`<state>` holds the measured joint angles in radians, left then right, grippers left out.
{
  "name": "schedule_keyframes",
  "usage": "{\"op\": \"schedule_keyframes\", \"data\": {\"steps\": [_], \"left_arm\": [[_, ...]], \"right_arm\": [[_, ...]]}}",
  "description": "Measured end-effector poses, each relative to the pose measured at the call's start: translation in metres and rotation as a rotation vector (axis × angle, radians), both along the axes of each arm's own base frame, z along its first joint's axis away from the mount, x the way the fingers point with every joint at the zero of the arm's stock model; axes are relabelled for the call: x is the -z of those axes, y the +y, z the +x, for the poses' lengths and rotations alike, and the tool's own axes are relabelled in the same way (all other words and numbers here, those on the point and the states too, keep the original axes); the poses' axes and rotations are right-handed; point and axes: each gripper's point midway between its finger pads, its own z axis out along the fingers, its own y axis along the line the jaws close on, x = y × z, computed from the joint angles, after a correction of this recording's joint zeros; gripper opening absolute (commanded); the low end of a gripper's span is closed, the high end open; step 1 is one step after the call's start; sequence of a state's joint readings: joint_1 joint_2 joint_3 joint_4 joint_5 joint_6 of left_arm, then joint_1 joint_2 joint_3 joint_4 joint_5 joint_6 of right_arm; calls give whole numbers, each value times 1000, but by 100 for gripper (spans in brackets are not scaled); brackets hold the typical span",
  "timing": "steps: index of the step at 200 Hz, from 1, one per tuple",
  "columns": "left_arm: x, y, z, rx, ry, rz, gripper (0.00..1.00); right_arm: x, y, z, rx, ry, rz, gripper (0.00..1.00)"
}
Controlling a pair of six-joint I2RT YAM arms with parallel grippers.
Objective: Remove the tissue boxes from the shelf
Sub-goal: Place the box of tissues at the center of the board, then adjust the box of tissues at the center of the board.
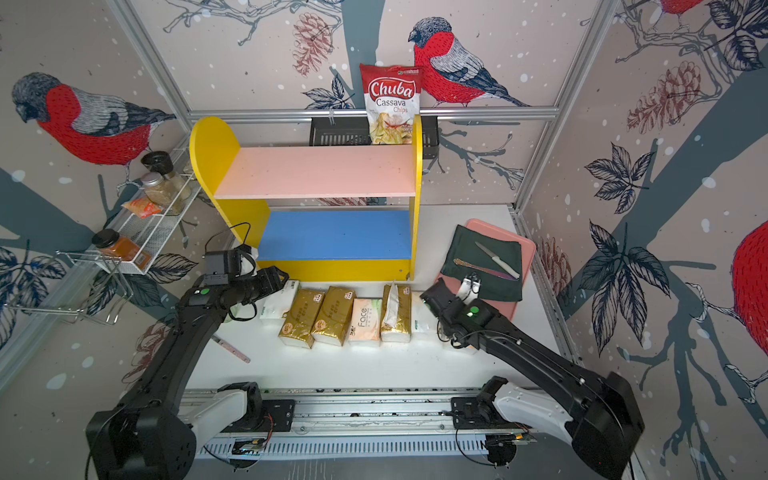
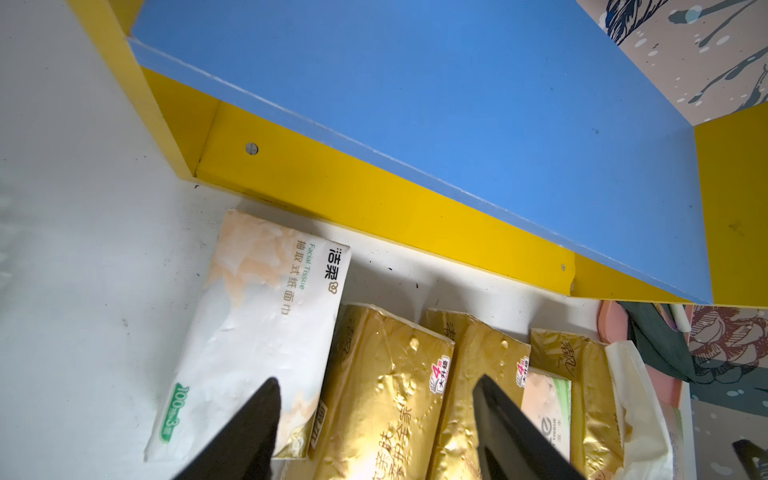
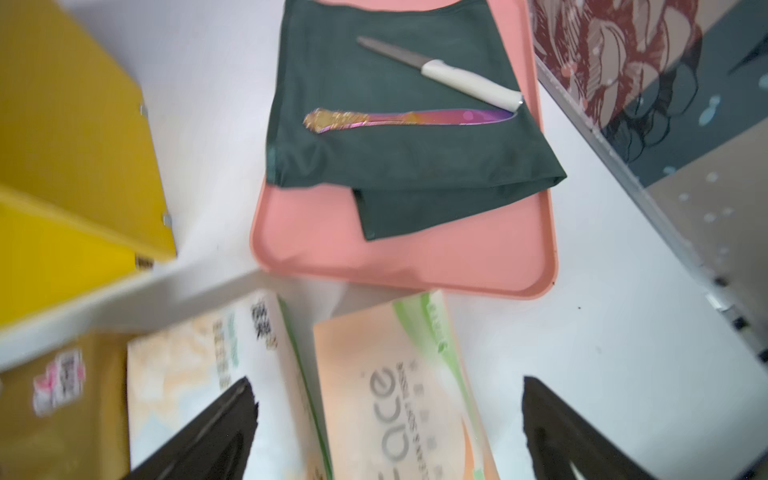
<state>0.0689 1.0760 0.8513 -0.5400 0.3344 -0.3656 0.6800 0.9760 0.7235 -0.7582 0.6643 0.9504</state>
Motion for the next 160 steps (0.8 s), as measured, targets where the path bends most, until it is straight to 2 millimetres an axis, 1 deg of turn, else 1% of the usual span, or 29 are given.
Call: {"op": "schedule_keyframes", "data": {"steps": [15,27,36,44,61,72,80,101,117,139,160], "left_arm": [[-2,0,-1,1,-6,0,74],[-1,0,-1,1,-5,0,74],[1,0,-2,0,-1,-1,74],[2,-1,-3,1,3,-1,74],[3,-2,-3,3,5,-2,74],[3,-2,-3,4,5,-3,74],[3,-2,-3,4,4,-2,74],[2,-2,-4,3,0,0,74],[3,-2,-4,0,4,1,74],[4,-3,-5,-2,9,-3,75],[5,-1,-4,-9,9,5,76]], "right_arm": [[0,-21,4,68,-44,111,100],[2,-32,7,107,-68,184,100],[9,-41,9,131,-69,228,100],[17,-44,11,143,-58,266,100],[38,-41,12,124,-7,342,100],[47,-37,13,104,19,376,100],[51,-34,14,91,27,397,100],[59,-13,19,6,56,474,100],[64,-3,21,-29,73,517,100],[63,8,23,-66,70,565,100],[50,9,27,-83,23,576,100]]}}
